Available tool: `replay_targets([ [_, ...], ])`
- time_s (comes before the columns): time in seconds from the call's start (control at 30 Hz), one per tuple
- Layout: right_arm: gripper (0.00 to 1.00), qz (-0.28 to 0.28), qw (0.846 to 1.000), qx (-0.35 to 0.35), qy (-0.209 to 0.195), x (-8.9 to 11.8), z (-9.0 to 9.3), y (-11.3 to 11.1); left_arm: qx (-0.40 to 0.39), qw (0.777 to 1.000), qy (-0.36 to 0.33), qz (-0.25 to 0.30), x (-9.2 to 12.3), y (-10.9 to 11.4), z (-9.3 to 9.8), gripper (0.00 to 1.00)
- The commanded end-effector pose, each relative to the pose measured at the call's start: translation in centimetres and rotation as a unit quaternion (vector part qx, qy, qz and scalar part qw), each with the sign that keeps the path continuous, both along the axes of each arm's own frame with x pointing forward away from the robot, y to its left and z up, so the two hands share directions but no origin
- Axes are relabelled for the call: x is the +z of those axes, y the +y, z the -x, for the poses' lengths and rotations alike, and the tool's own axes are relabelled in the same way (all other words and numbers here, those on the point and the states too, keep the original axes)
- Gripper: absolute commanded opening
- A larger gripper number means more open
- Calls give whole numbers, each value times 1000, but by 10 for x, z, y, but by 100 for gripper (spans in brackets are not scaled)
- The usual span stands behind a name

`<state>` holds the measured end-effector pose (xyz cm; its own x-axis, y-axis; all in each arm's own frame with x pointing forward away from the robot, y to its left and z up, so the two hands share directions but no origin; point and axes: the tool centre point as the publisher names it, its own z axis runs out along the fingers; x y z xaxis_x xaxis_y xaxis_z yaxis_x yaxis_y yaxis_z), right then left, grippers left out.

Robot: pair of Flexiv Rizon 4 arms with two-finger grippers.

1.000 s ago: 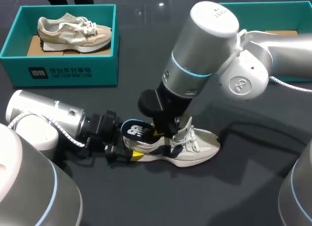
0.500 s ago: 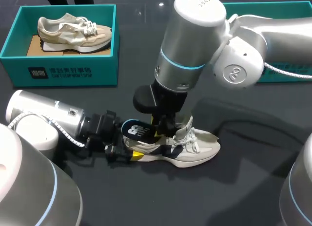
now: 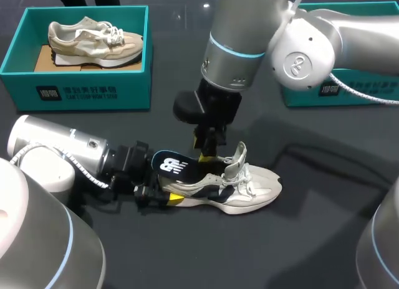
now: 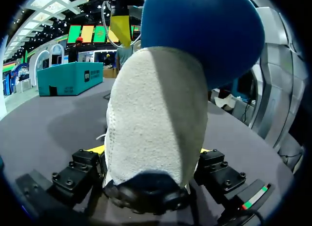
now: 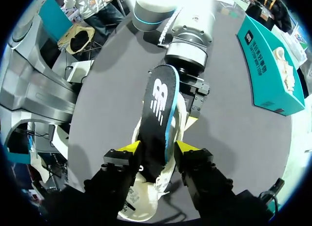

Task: Take the shoe out of the shoebox, open the shoe tongue, remove and reinsert the insole, then place the shoe into the shoebox

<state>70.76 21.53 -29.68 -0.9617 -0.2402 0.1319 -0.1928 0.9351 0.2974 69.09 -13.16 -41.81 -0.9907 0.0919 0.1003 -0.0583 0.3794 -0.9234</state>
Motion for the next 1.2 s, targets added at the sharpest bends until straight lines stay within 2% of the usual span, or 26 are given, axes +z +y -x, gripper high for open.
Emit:
replay_targets([
  [0.03,44,0,999,3,37,-11,-11,10,0,1000,0,-1,-2,0,-2,0],
  [0.27,47,3,995,-29,92,-20,-11,15,0,1000,0,-1,-2,0,-2,0],
  [0.37,44,-2,992,-49,117,-25,-9,14,0,1000,0,-1,-2,0,-2,0],
  [0.53,42,-20,988,-66,137,-27,-6,14,0,1000,0,-1,-2,0,-2,0],
  [0.7,50,-28,984,-74,157,-29,-5,14,0,1000,0,-1,-2,0,-2,0],
  [1.2,48,-67,971,-76,215,-38,3,24,0,1000,0,-1,-2,0,-2,0],
])
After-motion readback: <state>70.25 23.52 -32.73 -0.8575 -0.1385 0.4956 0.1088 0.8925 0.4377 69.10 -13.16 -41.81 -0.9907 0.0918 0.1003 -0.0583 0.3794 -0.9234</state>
